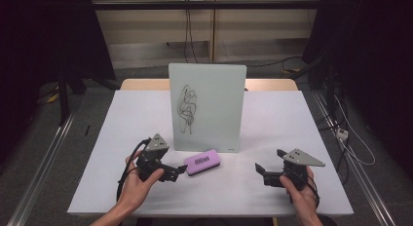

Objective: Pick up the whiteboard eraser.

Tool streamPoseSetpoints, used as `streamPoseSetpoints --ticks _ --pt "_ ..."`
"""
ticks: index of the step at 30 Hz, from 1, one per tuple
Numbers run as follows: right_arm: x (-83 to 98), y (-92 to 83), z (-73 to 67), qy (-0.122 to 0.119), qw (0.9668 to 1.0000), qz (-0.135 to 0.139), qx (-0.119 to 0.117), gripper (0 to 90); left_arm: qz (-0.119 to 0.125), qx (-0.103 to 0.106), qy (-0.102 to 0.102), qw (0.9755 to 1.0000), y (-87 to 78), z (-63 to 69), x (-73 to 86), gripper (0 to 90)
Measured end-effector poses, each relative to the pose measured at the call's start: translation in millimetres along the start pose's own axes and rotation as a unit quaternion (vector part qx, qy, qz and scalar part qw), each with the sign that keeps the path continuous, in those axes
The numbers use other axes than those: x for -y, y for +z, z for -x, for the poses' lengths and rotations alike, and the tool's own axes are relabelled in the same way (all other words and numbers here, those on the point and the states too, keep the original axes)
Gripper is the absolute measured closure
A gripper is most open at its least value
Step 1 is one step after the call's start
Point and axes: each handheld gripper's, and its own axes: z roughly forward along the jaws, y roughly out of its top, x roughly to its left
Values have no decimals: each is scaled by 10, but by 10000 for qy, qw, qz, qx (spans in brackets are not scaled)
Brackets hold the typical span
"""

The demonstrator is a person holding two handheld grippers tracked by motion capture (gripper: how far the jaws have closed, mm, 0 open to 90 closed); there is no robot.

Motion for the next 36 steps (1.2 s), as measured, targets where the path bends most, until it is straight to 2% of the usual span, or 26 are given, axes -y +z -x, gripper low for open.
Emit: streamPoseSetpoints --ticks 2,3,4,7,8,9,10,11,13,15,17,18,20,21,22,23,25,27,29,30,31,32,33,34,36 --pt "1 -2 2 -3 10000 -1 0 43 -128 72 31 9999 49 11 -53 57" --pt "0 0 3 -1 10000 1 -8 43 -176 -35 32 9998 70 28 -78 60" --pt "0 2 4 -1 10000 6 -23 43 -199 129 0 9997 90 16 -100 62" --pt "1 3 4 -13 10000 -1 -33 44 -229 197 -23 9995 121 13 -144 63" --pt "2 2 4 -9 10000 4 -32 43 -285 235 19 9993 150 21 -190 63" --pt "2 -1 3 -12 10000 3 -28 43 -318 129 58 9994 165 44 -216 63" --pt "3 -4 4 -17 10000 6 -36 43 -343 316 109 9989 184 38 -238 64" --pt "3 -6 2 -15 10000 4 -43 43 -337 348 134 9987 206 48 -257 63" --pt "4 -6 1 -19 10000 4 -41 43 -348 350 166 9986 227 57 -273 63" --pt "2 -6 -1 -24 10000 4 -50 43 -503 367 164 9979 300 78 -310 64" --pt "2 -3 -1 -26 10000 2 -57 43 -538 358 172 9978 325 84 -315 66" --pt "2 -1 0 -26 10000 2 -58 43 -632 403 232 9969 365 94 -322 69" --pt "3 0 0 -29 10000 0 -58 43 -719 378 308 9962 405 114 -331 75" --pt "3 0 -1 -26 10000 -1 -63 43 -765 248 399 9960 418 134 -342 82" --pt "3 -1 -2 -24 10000 0 -58 43 -760 391 428 9954 434 133 -349 86" --pt "3 -2 -2 -23 10000 5 -61 43 -767 401 440 9953 449 144 -361 86" --pt "3 -3 -3 -19 10000 6 -62 42 -856 424 604 9936 487 168 -387 86" --pt "3 -3 -5 -18 10000 5 -69 42 -918 447 650 9927 507 184 -402 87" --pt "4 -3 -9 -18 10000 4 -81 42 -1125 454 835 9891 545 232 -463 103" --pt "4 -3 -9 -19 10000 4 -87 42 -1131 460 872 9887 557 255 -485 116" --pt "4 -3 -8 -30 10000 12 -92 42 -1193 495 941 9871 567 270 -510 117" --pt "4 -4 -8 -26 10000 12 -88 42 -1193 495 941 9871 567 270 -510 116" --pt "5 -4 -8 -23 10000 10 -90 42 -1318 514 988 9850 607 280 -552 116" --pt "5 -3 -7 -25 10000 9 -94 42 -1318 514 988 9850 607 280 -552 115" --pt "4 1 -7 -13 9999 10 -100 42 -1265 768 1057 9833 657 293 -601 110"
